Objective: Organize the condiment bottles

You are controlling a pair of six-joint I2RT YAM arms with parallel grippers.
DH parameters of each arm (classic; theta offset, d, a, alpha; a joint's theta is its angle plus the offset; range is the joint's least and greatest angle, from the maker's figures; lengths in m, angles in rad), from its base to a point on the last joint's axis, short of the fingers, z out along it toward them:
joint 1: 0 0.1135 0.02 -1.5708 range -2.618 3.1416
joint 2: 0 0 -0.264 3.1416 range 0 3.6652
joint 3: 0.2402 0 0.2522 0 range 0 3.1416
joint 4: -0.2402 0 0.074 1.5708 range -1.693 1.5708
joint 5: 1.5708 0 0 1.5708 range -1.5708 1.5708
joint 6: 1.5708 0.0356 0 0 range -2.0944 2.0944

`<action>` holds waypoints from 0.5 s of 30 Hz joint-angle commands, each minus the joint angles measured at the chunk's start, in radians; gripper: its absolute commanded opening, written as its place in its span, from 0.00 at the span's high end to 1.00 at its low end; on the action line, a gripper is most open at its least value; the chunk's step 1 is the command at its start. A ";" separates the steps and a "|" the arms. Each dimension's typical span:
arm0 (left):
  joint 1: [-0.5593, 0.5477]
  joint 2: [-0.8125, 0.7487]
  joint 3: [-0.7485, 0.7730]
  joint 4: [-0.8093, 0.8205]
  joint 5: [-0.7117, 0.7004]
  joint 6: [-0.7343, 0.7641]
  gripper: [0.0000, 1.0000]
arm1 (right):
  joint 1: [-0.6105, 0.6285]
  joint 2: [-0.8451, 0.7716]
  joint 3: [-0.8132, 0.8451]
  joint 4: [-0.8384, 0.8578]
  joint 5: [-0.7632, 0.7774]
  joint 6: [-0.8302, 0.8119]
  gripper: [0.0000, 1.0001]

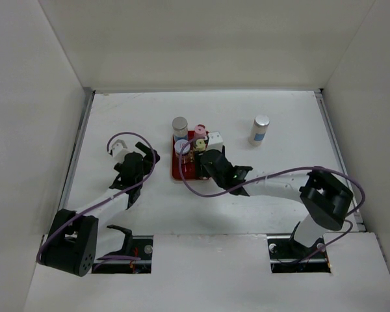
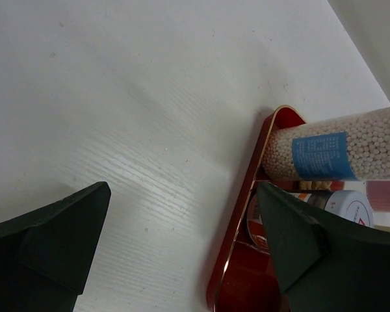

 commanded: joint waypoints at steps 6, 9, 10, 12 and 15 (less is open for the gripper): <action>-0.007 -0.030 -0.008 0.047 -0.007 -0.009 0.00 | -0.010 0.075 0.074 0.176 0.024 0.007 0.42; -0.001 -0.019 -0.005 0.040 0.004 -0.009 0.00 | -0.008 0.096 0.070 0.172 0.026 0.004 0.34; 0.000 -0.021 -0.005 0.043 0.006 -0.009 0.00 | -0.008 0.093 0.065 0.172 0.030 -0.002 0.33; -0.007 -0.024 -0.007 0.047 -0.002 -0.009 0.00 | -0.008 0.076 0.053 0.170 0.046 -0.003 0.30; -0.001 -0.013 -0.005 0.046 0.006 -0.010 0.00 | -0.008 0.026 0.036 0.164 0.043 -0.017 0.19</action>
